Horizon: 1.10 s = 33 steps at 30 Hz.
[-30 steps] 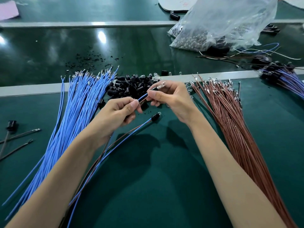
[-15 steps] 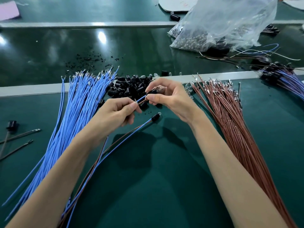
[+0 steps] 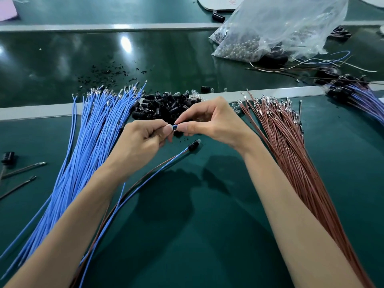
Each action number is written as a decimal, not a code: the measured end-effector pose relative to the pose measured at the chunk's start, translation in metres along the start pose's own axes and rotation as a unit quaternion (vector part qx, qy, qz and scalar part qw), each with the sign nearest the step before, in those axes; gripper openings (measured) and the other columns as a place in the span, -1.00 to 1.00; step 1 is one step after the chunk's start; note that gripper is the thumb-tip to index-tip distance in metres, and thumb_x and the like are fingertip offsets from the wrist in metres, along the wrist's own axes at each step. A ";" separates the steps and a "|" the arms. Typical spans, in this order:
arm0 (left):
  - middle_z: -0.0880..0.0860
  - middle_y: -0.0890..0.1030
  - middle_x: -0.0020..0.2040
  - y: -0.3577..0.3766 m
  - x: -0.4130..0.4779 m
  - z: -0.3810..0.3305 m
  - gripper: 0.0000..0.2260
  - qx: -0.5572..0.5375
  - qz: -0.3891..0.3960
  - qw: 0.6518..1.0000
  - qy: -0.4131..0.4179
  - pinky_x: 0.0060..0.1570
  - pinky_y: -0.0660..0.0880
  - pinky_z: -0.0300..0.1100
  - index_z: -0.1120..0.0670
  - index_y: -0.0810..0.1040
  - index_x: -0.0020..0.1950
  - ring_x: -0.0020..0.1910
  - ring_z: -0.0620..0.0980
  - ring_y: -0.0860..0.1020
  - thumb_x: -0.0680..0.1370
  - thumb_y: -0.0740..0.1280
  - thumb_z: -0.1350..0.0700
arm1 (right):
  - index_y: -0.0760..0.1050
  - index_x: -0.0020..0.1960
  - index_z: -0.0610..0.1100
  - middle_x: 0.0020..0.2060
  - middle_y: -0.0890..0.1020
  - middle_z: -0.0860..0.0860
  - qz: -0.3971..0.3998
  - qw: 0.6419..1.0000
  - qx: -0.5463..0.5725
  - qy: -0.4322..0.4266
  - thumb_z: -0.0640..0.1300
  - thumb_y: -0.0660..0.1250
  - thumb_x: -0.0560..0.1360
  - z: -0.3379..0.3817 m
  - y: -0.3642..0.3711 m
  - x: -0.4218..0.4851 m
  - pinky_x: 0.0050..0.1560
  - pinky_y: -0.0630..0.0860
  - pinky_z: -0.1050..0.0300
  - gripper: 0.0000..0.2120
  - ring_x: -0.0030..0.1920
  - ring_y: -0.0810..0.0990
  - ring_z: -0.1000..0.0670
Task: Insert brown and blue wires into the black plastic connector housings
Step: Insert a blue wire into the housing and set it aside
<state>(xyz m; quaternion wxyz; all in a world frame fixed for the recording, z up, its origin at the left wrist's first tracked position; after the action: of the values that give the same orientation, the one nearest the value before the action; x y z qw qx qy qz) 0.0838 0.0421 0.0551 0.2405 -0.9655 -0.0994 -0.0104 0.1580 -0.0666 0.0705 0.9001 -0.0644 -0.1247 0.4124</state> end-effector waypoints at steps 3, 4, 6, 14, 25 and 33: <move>0.12 0.36 -0.42 -0.002 0.001 0.003 -0.65 -0.010 -0.010 1.000 -0.007 -0.28 0.24 -0.11 0.06 0.47 -0.39 -0.38 0.04 0.27 0.61 0.24 0.19 | 0.64 -0.09 -0.19 -0.38 0.66 0.08 -0.018 1.000 -0.005 -0.001 -0.35 0.48 0.39 -0.001 -0.001 0.000 -0.23 0.52 0.33 -0.87 -0.34 0.61 0.14; 0.19 0.37 -0.39 -0.003 0.001 0.004 -0.66 -0.015 -0.011 1.000 -0.009 -0.24 0.27 -0.09 0.08 0.48 -0.38 -0.36 0.05 0.29 0.61 0.24 0.18 | 0.64 -0.08 -0.19 -0.39 0.66 0.09 -0.021 1.000 -0.006 -0.002 -0.35 0.48 0.39 -0.002 -0.001 0.000 -0.23 0.51 0.33 -0.86 -0.35 0.61 0.15; 0.20 0.37 -0.39 -0.004 0.002 0.007 -0.67 -0.013 -0.014 1.000 -0.011 -0.23 0.29 -0.09 0.09 0.49 -0.37 -0.36 0.04 0.30 0.61 0.24 0.18 | 0.64 -0.07 -0.19 -0.40 0.66 0.10 -0.026 1.000 -0.006 -0.002 -0.35 0.48 0.39 -0.003 -0.001 0.000 -0.23 0.50 0.35 -0.86 -0.35 0.60 0.16; -0.10 0.44 -0.52 -0.034 0.003 0.010 -0.73 -0.052 -0.067 0.996 0.002 -0.39 0.20 -0.07 0.00 0.63 -0.23 -0.42 0.13 0.27 0.62 0.24 0.14 | 0.59 0.05 -0.23 -0.22 0.69 -0.03 -0.065 0.996 0.058 0.005 -0.39 0.39 0.45 -0.003 -0.017 0.000 -0.11 0.57 0.28 -0.79 -0.20 0.67 0.07; -0.01 0.63 -0.27 -0.016 -0.003 -0.019 -0.97 -0.018 -0.043 0.996 0.074 -0.33 0.45 0.00 -0.17 0.56 -0.10 -0.30 0.15 0.54 0.49 0.33 -0.04 | 0.61 -0.05 -0.23 -0.29 0.65 -0.06 -0.097 0.994 0.039 -0.023 -0.41 0.41 0.42 0.008 -0.018 0.002 -0.18 0.56 0.30 -0.85 -0.30 0.65 0.10; -0.19 0.60 -0.35 -0.018 -0.005 -0.023 -0.96 0.005 -0.080 0.992 0.101 -0.42 0.37 -0.35 -0.18 0.53 -0.13 -0.44 -0.23 0.46 0.50 0.31 -0.08 | 0.63 -0.08 -0.12 -0.24 0.69 0.01 -0.073 0.997 0.025 -0.030 -0.36 0.43 0.41 0.015 -0.012 0.001 0.00 0.59 0.15 -0.82 -0.19 0.67 0.05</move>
<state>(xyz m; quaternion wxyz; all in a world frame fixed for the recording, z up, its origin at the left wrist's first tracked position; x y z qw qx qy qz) 0.0760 0.0461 0.0839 0.2527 -0.9472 -0.1511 -0.1268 0.1626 -0.0734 0.0874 0.9251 -0.0206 -0.1455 0.3501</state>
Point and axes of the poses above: each hand's wrist, its own x-axis towards the middle knuckle, its own y-axis out of the palm, z = x × y, the point moved 9 cm from there along x, towards the middle knuckle
